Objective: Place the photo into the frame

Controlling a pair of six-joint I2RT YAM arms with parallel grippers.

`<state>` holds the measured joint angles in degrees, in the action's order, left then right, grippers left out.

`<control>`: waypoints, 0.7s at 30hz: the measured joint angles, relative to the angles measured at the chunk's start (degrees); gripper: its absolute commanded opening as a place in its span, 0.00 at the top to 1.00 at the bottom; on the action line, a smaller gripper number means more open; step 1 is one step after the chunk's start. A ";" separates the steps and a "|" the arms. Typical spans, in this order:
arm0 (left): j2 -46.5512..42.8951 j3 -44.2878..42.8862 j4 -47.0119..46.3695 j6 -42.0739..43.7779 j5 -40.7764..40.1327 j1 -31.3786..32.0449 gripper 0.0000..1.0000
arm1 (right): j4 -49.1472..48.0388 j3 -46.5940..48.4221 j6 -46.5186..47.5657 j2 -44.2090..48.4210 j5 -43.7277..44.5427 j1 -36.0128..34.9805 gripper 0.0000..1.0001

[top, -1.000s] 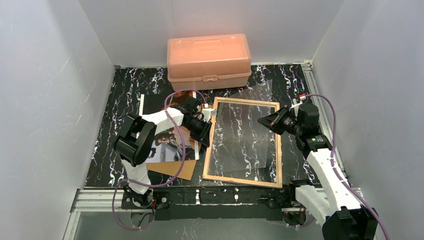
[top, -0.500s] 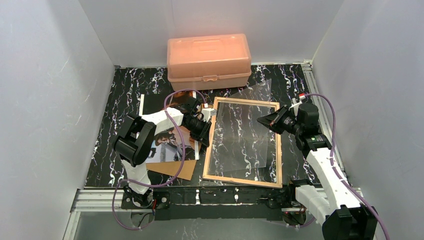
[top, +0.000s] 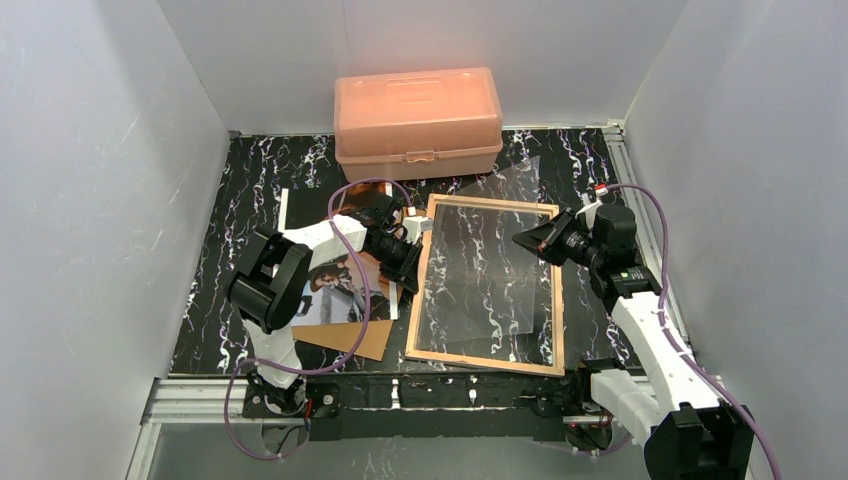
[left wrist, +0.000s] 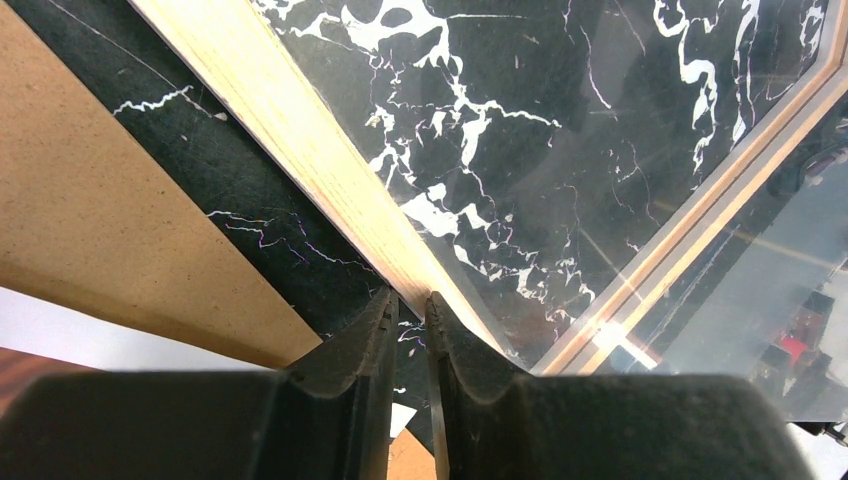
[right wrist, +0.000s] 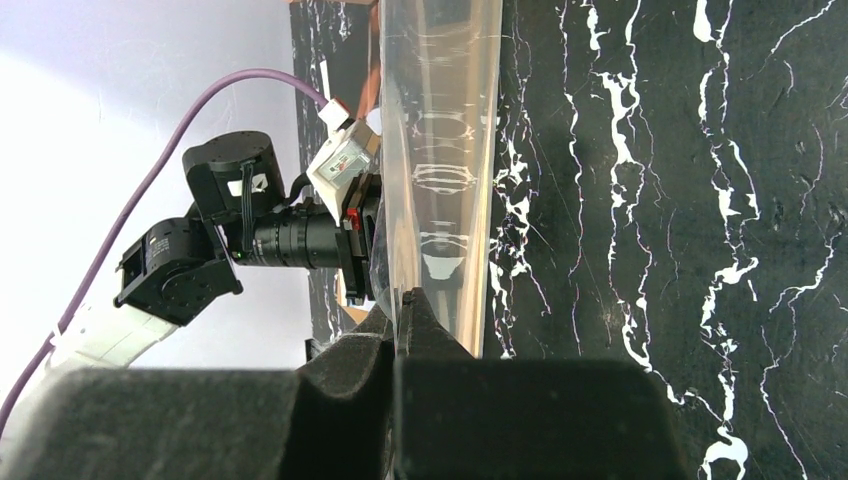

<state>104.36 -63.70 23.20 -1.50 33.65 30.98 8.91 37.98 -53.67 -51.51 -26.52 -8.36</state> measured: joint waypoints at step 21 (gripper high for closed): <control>-0.66 0.00 0.94 1.03 -0.61 -0.04 0.93 | -2.71 0.00 4.33 -2.45 -1.22 0.11 0.99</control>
<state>103.70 -63.70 24.14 -0.47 33.04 30.94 6.20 37.98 -49.34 -53.95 -27.75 -8.25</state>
